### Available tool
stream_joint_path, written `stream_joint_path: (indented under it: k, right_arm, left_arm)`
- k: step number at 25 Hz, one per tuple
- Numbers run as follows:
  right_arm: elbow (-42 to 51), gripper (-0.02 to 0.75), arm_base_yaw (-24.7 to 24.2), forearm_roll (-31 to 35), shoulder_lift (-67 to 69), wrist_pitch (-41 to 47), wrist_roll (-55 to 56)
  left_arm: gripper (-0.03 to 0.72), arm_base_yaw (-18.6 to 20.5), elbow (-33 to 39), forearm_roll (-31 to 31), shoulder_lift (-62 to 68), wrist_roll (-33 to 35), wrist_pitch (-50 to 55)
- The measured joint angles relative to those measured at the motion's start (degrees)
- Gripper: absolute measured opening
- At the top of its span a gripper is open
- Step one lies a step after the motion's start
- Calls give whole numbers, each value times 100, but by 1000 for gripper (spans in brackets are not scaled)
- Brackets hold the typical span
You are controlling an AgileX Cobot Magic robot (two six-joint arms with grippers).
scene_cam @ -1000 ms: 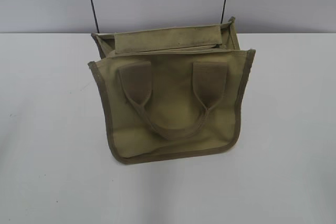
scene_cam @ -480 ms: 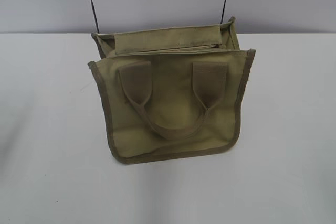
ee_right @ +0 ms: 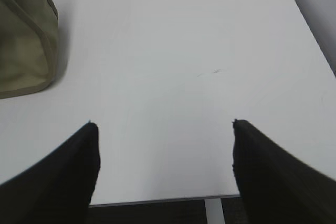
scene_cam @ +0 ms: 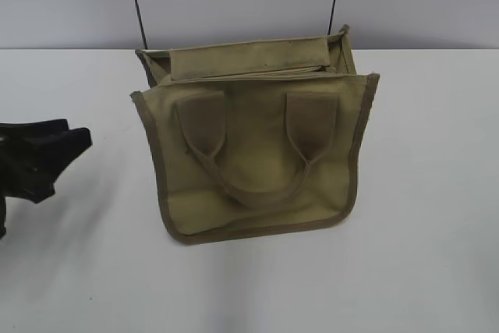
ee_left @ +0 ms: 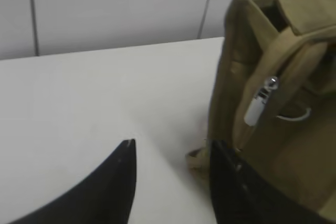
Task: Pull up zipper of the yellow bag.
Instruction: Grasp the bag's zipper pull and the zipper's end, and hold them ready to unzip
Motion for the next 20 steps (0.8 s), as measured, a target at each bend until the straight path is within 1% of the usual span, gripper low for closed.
stream_joint_path:
  k: [3,4,5,6,9,11,13,15,20]
  right_arm:
    - [0,577,0,0,0,0,0]
    - [0,577,0,0,0,0,0]
    - [0,577,0,0,0,0,0]
    - [0,577,0,0,0,0,0]
    - [0,577,0,0,0,0,0]
    - [0,577,0,0,0,0,0]
    - [0,577,0,0,0,0,0]
    - [0,577,0,0,0,0,0]
    - [0,577,0,0,0,0,0]
  left_arm:
    - [331,-25,-311,589,708,-5,-298]
    - [319,-74,-407,733,885,-5,-337]
    - [319,-74,-407,733,885,-5,-337]
    - [301,-221,-615,933,1113,-5,-351]
    - [290,-569,-890,1036,1317,-5,-333]
    - [289,-816,-1122,1042,1439,-5,-114]
    - [288,-967,-1362,1042,1593,-5,-26]
    - [288,-1037,-1544,1055,1785,-5,30]
    - [288,-1044,-1826,1055,2306,-5,-9]
